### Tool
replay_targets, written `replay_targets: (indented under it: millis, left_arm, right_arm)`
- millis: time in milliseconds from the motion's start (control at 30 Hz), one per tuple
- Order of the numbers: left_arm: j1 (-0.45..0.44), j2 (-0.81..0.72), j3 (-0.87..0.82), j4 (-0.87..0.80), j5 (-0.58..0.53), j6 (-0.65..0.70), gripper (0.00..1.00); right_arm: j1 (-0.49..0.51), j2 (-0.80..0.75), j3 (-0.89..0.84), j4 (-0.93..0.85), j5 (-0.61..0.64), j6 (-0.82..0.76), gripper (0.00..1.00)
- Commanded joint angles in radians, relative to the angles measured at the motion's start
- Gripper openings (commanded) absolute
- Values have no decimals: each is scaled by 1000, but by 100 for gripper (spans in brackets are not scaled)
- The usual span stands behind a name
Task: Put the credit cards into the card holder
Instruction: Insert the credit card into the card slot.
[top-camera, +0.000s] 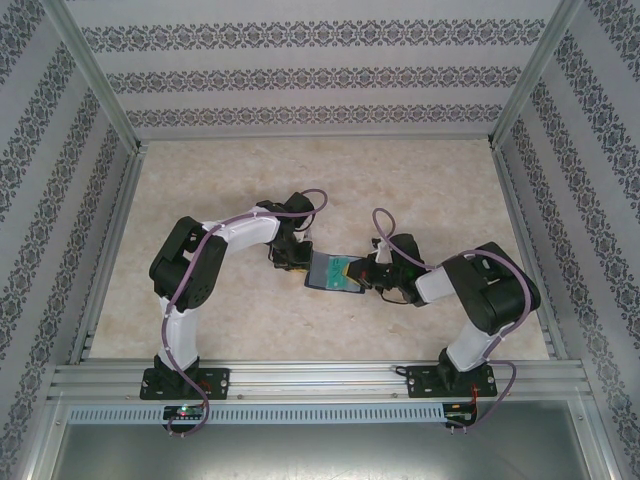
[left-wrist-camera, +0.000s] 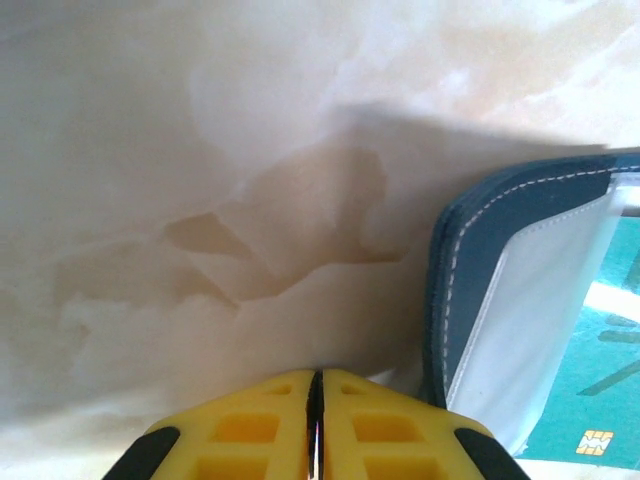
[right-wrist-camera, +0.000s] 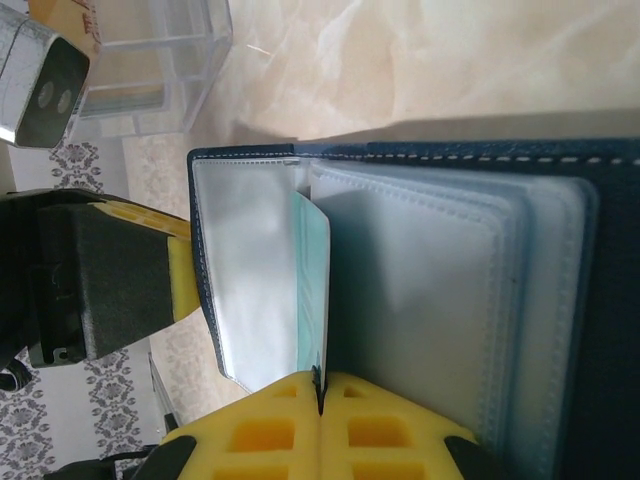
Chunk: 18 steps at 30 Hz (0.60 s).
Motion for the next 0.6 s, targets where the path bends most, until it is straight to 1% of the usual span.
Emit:
replay_targets:
  millis: [0,200,300,567]
  left_arm:
    - [-13,68,-35,-10,-12,-7,12]
    - [-14,82,-32,-25,-41,-10,12]
    - [-13,93,-29,-39,-58,-13,12]
    - [-11,112,-25,-53,-82,-18,12]
  right_arm:
    - [53,41,39,38,18,11,0]
    - [52,60,55,41,18,15,0]
    - [50,73,58,94,12,33,0]
    - [38,90,68,140,-29,73,0]
